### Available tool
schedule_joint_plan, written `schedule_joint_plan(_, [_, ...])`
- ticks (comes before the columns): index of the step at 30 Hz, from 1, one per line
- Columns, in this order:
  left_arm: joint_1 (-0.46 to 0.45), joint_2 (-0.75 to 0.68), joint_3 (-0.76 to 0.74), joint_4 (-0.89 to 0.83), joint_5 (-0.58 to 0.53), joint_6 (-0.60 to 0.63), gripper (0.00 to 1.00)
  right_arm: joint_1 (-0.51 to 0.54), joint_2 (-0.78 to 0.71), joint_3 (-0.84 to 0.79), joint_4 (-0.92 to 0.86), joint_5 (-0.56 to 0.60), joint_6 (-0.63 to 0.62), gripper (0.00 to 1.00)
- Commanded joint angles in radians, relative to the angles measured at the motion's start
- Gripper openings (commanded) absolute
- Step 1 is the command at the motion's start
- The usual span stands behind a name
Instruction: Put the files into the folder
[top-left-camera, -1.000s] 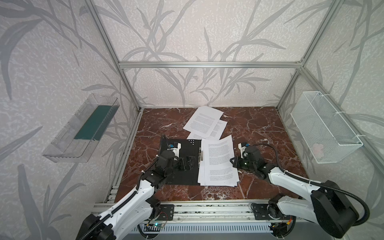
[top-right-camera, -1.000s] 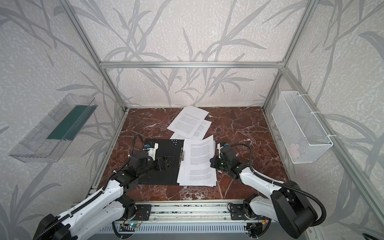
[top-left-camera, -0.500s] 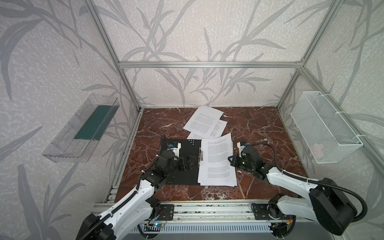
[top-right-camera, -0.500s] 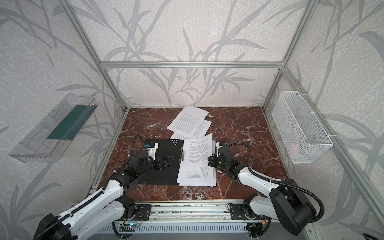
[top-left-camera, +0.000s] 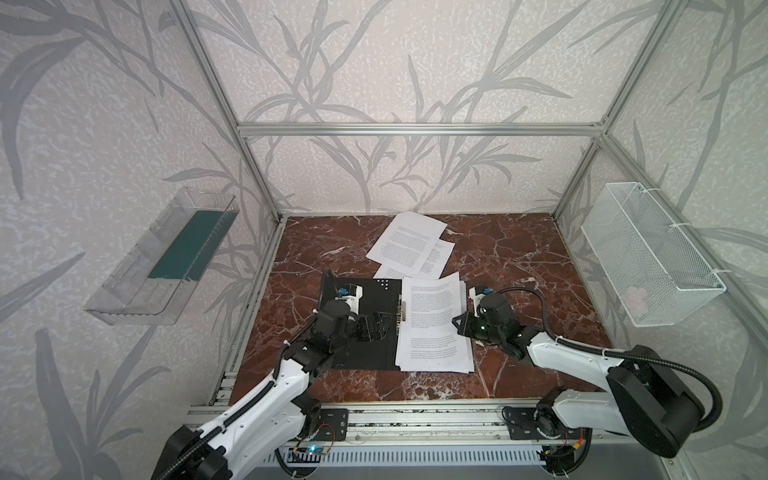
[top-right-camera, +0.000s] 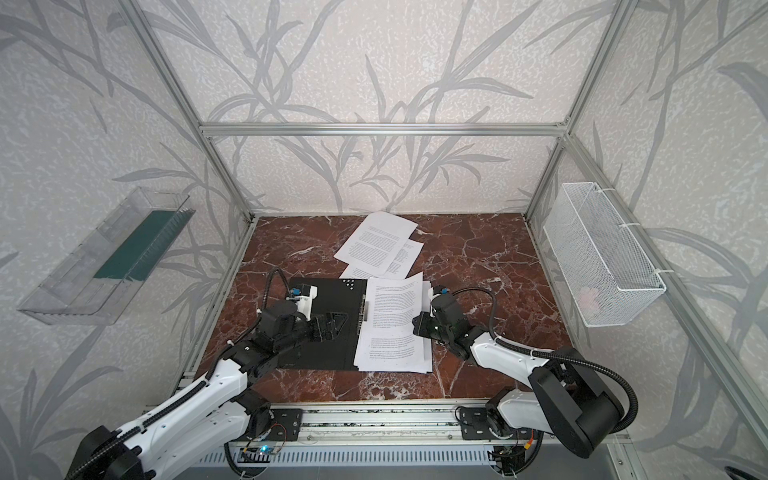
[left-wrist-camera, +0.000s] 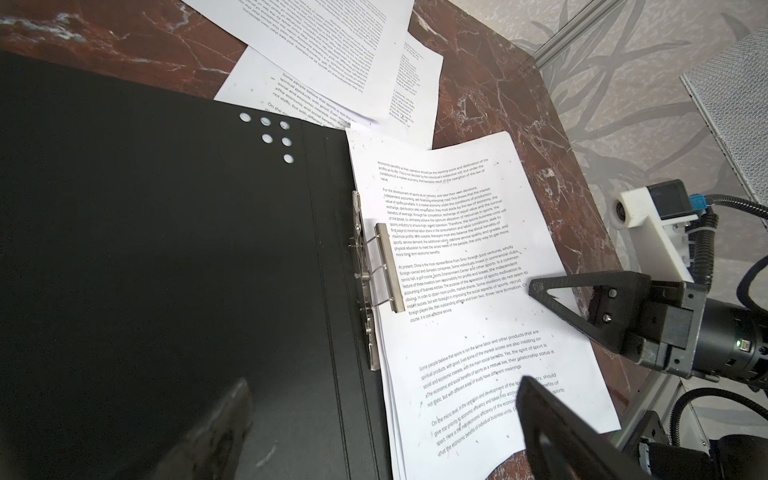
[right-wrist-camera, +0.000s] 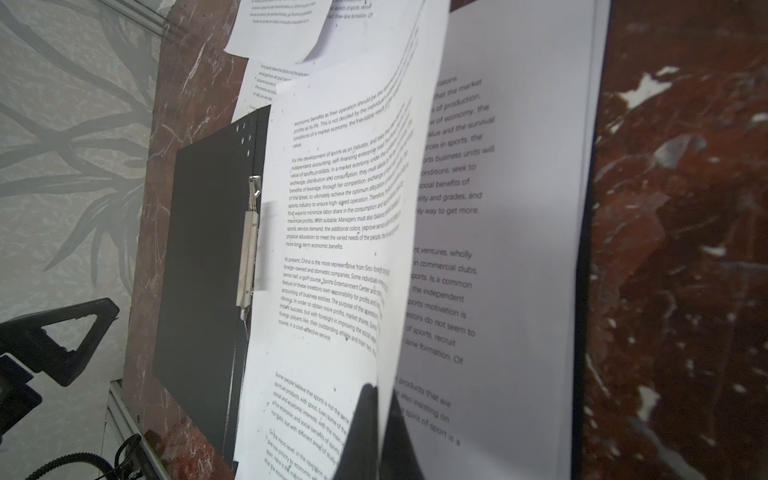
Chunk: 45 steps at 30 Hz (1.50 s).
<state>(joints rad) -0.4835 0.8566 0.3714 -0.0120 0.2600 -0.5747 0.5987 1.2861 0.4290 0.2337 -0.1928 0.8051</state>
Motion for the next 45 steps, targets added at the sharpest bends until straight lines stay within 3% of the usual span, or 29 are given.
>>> schedule_joint_plan(1, [-0.002, -0.001, 0.037, 0.018, -0.005, 0.018, 0.99, 0.006, 0.012, 0.028, 0.024, -0.011, 0.007, 0.0])
schedule_joint_plan(7, [-0.003, 0.001, 0.036, 0.016, -0.007, 0.018, 0.99, 0.012, 0.013, 0.029, 0.023, -0.015, 0.009, 0.0])
schedule_joint_plan(20, [-0.001, 0.001, 0.039, 0.014, -0.008, 0.019, 0.99, 0.015, 0.018, 0.033, 0.015, -0.012, 0.007, 0.1])
schedule_joint_plan(22, [-0.002, -0.001, 0.039, 0.012, -0.01, 0.019, 0.99, 0.016, 0.011, 0.035, -0.002, 0.002, -0.003, 0.19])
schedule_joint_plan(26, [-0.002, -0.001, 0.04, 0.008, -0.013, 0.011, 0.99, 0.015, -0.009, 0.054, -0.07, 0.025, -0.051, 0.49])
schedule_joint_plan(30, [-0.002, -0.01, 0.041, -0.009, -0.04, 0.009, 0.99, 0.016, -0.048, 0.096, -0.218, 0.131, -0.12, 0.75])
schedule_joint_plan(35, [-0.002, -0.018, 0.036, -0.008, -0.052, 0.006, 0.99, 0.014, -0.079, 0.181, -0.357, 0.242, -0.232, 0.87])
schedule_joint_plan(39, [-0.002, -0.032, 0.027, 0.008, -0.045, 0.0, 0.99, -0.017, 0.004, 0.282, -0.33, 0.113, -0.213, 0.87])
schedule_joint_plan(45, [-0.003, -0.043, 0.021, 0.014, -0.034, 0.0, 0.99, -0.089, 0.329, 0.55, -0.238, -0.105, -0.11, 0.83])
